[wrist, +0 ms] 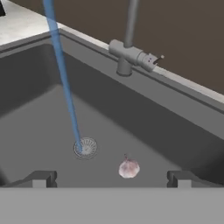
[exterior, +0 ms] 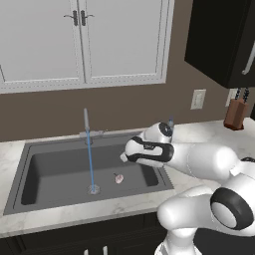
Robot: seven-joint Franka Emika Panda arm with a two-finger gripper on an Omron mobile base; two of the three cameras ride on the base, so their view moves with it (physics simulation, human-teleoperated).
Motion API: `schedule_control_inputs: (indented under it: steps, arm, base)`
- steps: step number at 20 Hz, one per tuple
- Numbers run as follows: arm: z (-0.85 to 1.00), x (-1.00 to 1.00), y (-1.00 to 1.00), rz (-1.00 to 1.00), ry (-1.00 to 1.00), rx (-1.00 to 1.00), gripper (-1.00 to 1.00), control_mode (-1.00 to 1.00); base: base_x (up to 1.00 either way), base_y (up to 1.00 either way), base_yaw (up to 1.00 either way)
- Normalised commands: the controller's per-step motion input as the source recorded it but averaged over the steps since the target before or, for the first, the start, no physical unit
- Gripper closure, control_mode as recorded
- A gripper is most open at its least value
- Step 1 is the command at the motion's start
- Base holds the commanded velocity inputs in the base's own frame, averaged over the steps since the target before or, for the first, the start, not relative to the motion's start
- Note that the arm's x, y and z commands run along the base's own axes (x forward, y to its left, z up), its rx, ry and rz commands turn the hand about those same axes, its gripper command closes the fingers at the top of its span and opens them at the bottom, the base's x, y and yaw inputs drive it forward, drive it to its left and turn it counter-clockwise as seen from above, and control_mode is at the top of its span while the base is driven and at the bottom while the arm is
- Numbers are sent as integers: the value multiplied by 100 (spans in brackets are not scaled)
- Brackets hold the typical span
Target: Turn on the sink faucet. Then move the garlic from the counter to the sink. Turn off the sink. Move the vegetable from the sink to the pot next to the stove. Finally move the pot to the rear right burner.
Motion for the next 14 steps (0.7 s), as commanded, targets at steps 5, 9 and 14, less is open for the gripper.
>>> schedule_control_inputs:
  steps: [5,9,14]
  arm:
    - [5,9,0,26,-25,0,-100,-100]
    - [0,0,0,20,-15,-1,-100,-100]
    - [-2,9,0,4,0,0,-100,-100]
  base:
    - [0,0,0]
    - [0,0,0]
    - [0,0,0]
